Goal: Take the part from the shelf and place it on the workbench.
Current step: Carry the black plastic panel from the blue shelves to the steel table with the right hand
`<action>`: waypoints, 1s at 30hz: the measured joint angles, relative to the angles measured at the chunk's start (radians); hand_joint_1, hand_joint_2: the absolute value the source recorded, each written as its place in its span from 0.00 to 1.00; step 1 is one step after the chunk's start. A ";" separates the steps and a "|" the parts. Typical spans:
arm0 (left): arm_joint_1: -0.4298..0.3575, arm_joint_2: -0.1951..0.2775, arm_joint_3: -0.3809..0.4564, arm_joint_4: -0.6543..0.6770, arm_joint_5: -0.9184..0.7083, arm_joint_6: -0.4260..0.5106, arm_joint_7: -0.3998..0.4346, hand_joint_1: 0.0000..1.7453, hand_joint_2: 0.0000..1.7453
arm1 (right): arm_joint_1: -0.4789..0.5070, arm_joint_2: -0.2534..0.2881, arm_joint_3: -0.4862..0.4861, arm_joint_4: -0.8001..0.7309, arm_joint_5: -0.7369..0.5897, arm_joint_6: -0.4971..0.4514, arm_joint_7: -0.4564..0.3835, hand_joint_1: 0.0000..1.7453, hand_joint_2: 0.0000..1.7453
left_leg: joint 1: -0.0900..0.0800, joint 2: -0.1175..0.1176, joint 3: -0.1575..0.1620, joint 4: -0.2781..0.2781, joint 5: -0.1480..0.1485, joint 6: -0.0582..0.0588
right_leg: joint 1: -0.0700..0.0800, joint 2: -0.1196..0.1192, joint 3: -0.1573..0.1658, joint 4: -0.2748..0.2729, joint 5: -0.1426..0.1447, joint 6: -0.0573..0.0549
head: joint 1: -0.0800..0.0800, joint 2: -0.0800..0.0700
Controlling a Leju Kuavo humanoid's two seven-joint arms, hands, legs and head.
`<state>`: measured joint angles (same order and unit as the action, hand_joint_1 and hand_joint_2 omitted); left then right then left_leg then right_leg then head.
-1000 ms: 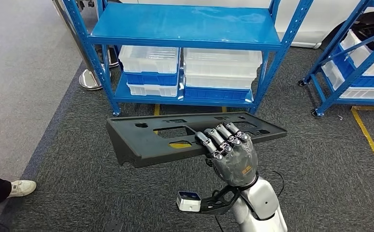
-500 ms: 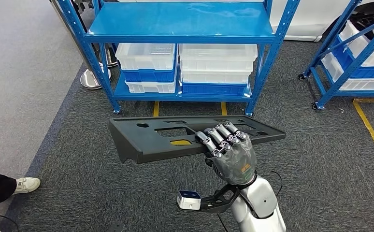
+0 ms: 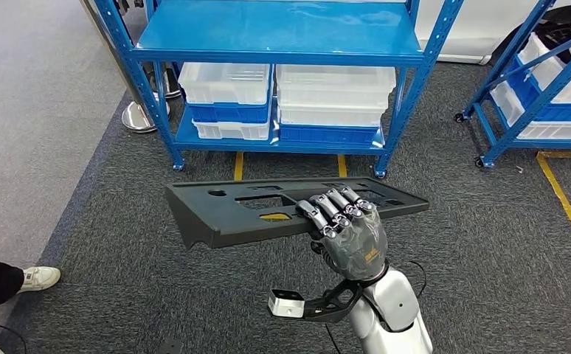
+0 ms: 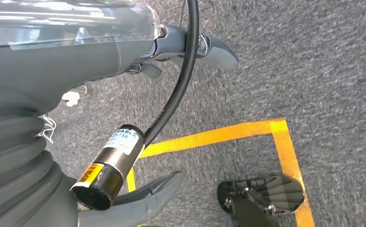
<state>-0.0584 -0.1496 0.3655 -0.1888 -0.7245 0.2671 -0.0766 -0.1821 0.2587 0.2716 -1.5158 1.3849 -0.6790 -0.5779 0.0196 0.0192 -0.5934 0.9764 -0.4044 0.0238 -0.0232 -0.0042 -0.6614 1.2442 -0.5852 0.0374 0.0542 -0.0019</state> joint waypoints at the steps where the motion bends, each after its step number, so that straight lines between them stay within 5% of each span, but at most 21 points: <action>1: 0.000 0.000 0.000 0.000 0.000 0.000 0.000 0.00 1.00 | 0.000 0.000 0.000 0.000 0.000 0.000 0.000 1.00 1.00 | 0.003 0.004 -0.002 0.009 -0.004 -0.006 | -0.004 -0.009 0.029 -0.060 0.038 0.005 | 0.000 0.000; 3: 0.001 0.001 0.000 0.000 -0.002 0.000 0.000 0.00 1.00 | -0.002 0.000 0.000 0.000 0.000 0.000 0.000 1.00 1.00 | 0.003 0.010 -0.009 0.030 -0.015 -0.022 | -0.003 -0.040 0.077 -0.169 0.081 0.004 | 0.000 0.000; 5: 0.001 0.002 0.000 0.000 -0.004 0.000 0.000 0.00 1.00 | -0.002 0.000 0.000 0.000 0.000 0.000 0.000 1.00 1.00 | -0.002 0.020 -0.015 0.044 -0.021 -0.034 | 0.002 -0.047 0.082 -0.195 0.083 -0.011 | 0.000 0.000; 7: 0.002 0.002 0.000 0.000 -0.009 -0.001 0.000 0.00 1.00 | -0.001 0.000 -0.001 -0.001 0.000 0.000 -0.001 1.00 1.00 | 0.000 0.033 -0.016 0.048 -0.024 -0.044 | 0.003 -0.026 0.074 -0.194 0.090 -0.031 | -0.001 0.000; 9: 0.001 0.002 0.000 0.000 -0.015 -0.002 0.001 0.00 1.00 | -0.001 0.001 -0.001 -0.002 0.001 0.000 -0.002 1.00 1.00 | 0.004 0.025 -0.031 0.086 -0.060 -0.052 | 0.001 -0.009 0.069 -0.197 0.099 -0.046 | -0.001 0.000; 12: 0.003 0.002 0.001 0.000 -0.020 -0.003 0.001 0.00 1.00 | 0.001 0.002 -0.002 -0.004 0.001 0.000 -0.005 1.00 1.00 | 0.004 -0.004 -0.102 0.271 -0.166 -0.054 | 0.005 0.018 0.060 -0.198 0.108 -0.059 | -0.001 0.000; 14: 0.005 0.001 0.001 0.000 -0.023 -0.004 0.000 0.00 1.00 | 0.006 0.002 -0.003 -0.005 0.002 0.000 -0.008 1.00 1.00 | 0.003 -0.011 -0.116 0.325 -0.175 -0.049 | 0.010 0.040 0.056 -0.196 0.110 -0.060 | -0.001 0.000; 16: 0.005 0.001 0.001 0.000 -0.028 -0.004 0.000 0.00 1.00 | 0.008 0.002 -0.004 -0.007 0.003 0.000 -0.009 1.00 1.00 | 0.000 -0.028 -0.060 0.230 -0.119 -0.034 | 0.014 0.065 0.055 -0.193 0.112 -0.059 | -0.001 0.000; 17: 0.005 0.003 0.001 0.000 -0.032 -0.003 0.000 0.00 1.00 | 0.008 0.002 -0.005 -0.009 0.003 0.000 -0.009 1.00 1.00 | 0.000 -0.055 -0.023 0.163 -0.096 -0.025 | 0.015 0.076 0.053 -0.192 0.113 -0.057 | 0.000 0.000; 20: 0.005 0.006 0.003 0.000 -0.039 -0.003 0.001 0.00 1.00 | 0.006 0.003 -0.006 -0.014 0.002 0.000 -0.009 1.00 1.00 | -0.004 -0.107 0.029 0.058 -0.079 -0.011 | 0.006 0.110 0.041 -0.193 0.123 -0.041 | -0.001 0.000; 22: 0.002 0.004 0.005 0.000 -0.039 -0.003 0.001 0.00 1.00 | 0.008 0.004 -0.010 -0.016 0.002 0.000 -0.010 1.00 1.00 | -0.003 -0.083 0.034 0.039 -0.071 -0.010 | 0.004 0.119 0.034 -0.197 0.130 -0.026 | -0.004 0.000; 24: 0.002 0.002 0.006 0.000 -0.039 -0.003 0.001 0.00 1.00 | 0.007 0.003 -0.014 -0.019 0.001 0.000 -0.010 1.00 1.00 | 0.001 -0.054 0.041 0.021 -0.060 -0.004 | 0.009 0.077 0.018 -0.165 0.105 -0.016 | -0.001 0.000; 26: 0.003 0.002 0.008 0.000 -0.039 -0.003 0.002 0.00 1.00 | 0.004 0.003 -0.016 -0.020 0.000 0.000 -0.010 1.00 1.00 | 0.000 -0.025 0.040 0.016 -0.056 0.002 | 0.010 0.026 -0.030 -0.061 0.044 -0.011 | 0.002 0.000; 28: 0.004 0.002 0.009 0.000 -0.040 -0.003 0.003 0.00 1.00 | 0.007 0.003 -0.017 -0.019 0.000 0.000 -0.010 1.00 1.00 | -0.002 0.005 0.036 0.019 -0.057 0.003 | 0.008 0.013 -0.075 0.040 0.005 -0.006 | 0.002 0.000; 30: 0.003 0.001 0.009 0.000 -0.041 -0.005 0.004 0.00 1.00 | 0.009 0.003 -0.018 -0.019 0.000 0.000 -0.009 1.00 1.00 | -0.002 0.033 0.034 0.024 -0.060 0.001 | 0.007 0.003 -0.050 0.008 0.037 -0.004 | 0.002 0.000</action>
<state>-0.0550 -0.1485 0.3745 -0.1888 -0.7658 0.2624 -0.0724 -0.1730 0.2613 0.2533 -1.5352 1.3851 -0.6790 -0.5873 0.0175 0.0525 -0.5593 1.0000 -0.4642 0.0243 -0.0159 -0.0010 -0.7118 1.2520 -0.5479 0.0329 0.0558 -0.0019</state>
